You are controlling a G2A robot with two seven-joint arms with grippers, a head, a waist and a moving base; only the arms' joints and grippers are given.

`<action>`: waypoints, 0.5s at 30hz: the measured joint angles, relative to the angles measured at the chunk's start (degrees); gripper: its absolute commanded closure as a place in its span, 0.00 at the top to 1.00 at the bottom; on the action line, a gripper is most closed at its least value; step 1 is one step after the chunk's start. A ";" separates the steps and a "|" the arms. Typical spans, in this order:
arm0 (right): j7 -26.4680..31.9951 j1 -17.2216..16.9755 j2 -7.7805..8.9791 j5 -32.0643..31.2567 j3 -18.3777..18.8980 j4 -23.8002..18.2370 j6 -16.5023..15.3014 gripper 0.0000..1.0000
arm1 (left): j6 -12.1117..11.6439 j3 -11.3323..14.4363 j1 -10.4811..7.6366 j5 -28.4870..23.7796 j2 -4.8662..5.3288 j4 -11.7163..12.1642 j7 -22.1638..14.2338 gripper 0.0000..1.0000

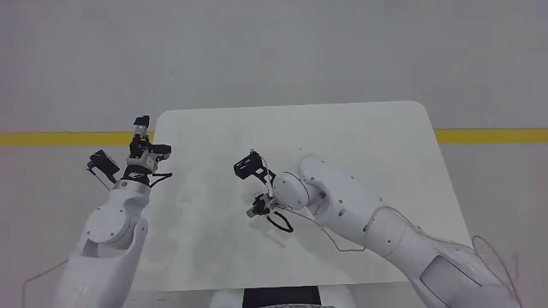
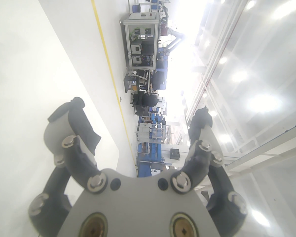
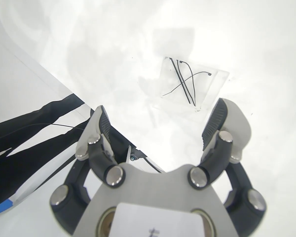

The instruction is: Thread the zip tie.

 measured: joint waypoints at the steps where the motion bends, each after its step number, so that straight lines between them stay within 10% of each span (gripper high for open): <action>1: 0.00 0.00 0.00 0.00 0.00 0.00 0.00 1.00 | 0.00 0.00 0.00 0.00 0.00 0.00 0.00 1.00; 15: 2.66 1.50 -1.00 -3.58 -2.59 2.12 1.31 1.00 | 0.00 0.00 0.00 0.00 0.00 0.00 0.00 1.00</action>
